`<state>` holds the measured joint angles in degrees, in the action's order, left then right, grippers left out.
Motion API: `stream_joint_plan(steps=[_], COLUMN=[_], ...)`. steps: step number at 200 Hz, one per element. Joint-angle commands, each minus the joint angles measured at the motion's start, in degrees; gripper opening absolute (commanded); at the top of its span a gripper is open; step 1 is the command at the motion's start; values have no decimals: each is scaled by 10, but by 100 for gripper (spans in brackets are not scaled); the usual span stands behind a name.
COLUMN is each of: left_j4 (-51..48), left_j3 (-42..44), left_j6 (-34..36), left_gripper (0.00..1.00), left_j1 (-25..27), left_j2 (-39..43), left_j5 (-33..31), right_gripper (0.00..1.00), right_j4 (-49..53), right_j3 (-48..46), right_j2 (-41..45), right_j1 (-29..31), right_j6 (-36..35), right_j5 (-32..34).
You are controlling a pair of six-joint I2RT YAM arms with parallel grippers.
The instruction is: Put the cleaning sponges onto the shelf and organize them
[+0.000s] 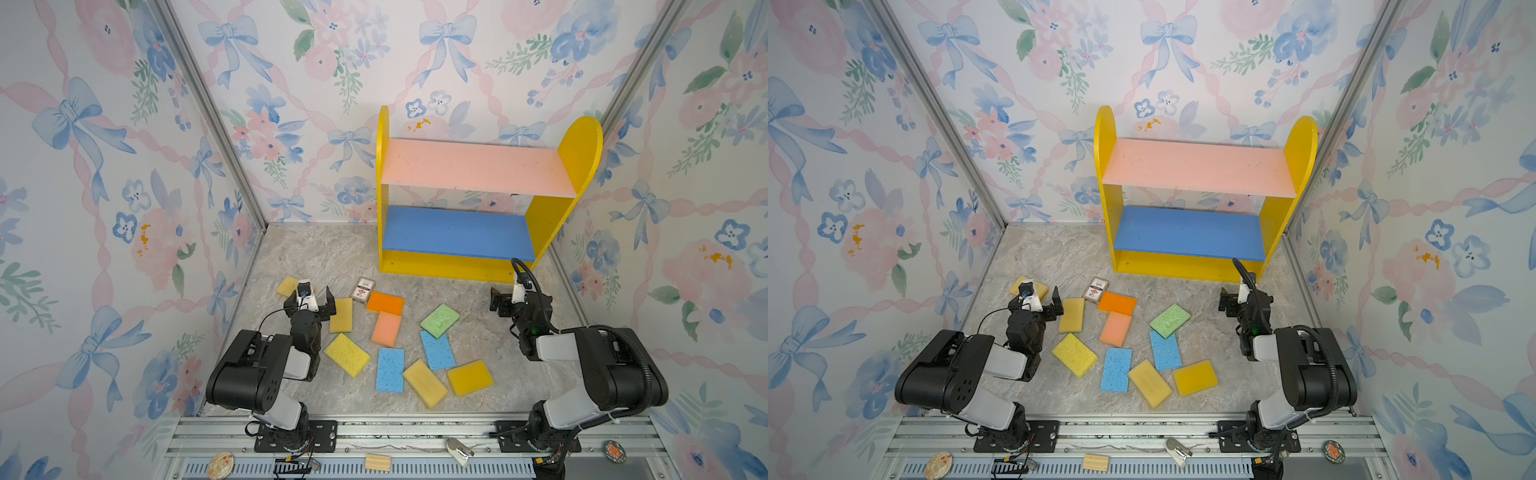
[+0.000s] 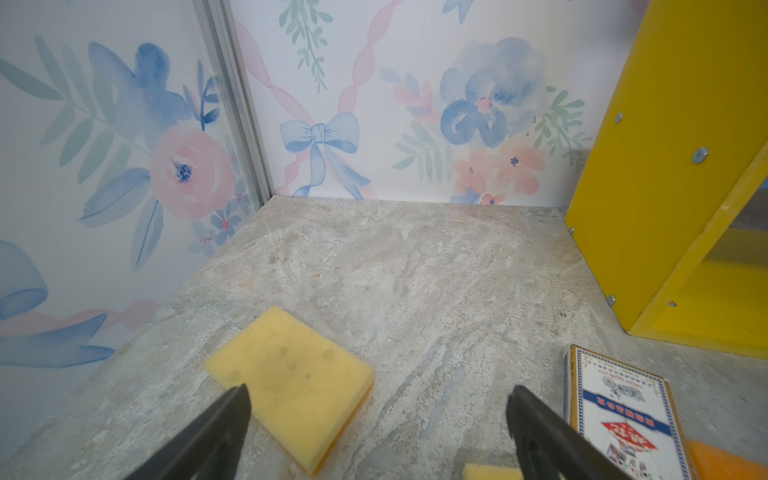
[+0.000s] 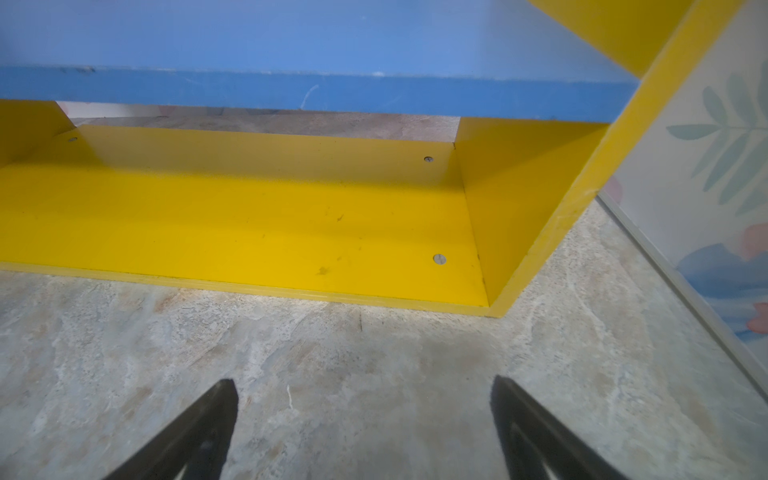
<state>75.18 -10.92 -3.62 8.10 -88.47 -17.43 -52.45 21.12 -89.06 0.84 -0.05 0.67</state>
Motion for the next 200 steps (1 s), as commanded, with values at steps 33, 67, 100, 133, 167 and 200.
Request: stream_joint_plan(steps=[33,67,100,133,167,200], left_j4=[-45,-288,-511,-541,-446,-355], left_j3=[-15,-88,-186,-222,-237,-293], left_j6=[-33,-127,-191,-174,-151,-138], left_gripper=[98,98,98,98,98,98], left_j1=[-5,-6,2,45,90,120], left_j2=[55,196,265,293,261,167], left_j5=[-98,-166,-27,129,185,226], right_gripper=[97,97,97,97,97,97], right_j4=[65,355,617,781,794,743], right_j3=[32,141,230,288,322,335], right_j2=[41,152,227,287,319,289], right_j1=[-1,-11,-32,-129,-212,-228], right_j6=[23,94,210,272,256,220], right_j5=[46,85,23,-108,-165,-215])
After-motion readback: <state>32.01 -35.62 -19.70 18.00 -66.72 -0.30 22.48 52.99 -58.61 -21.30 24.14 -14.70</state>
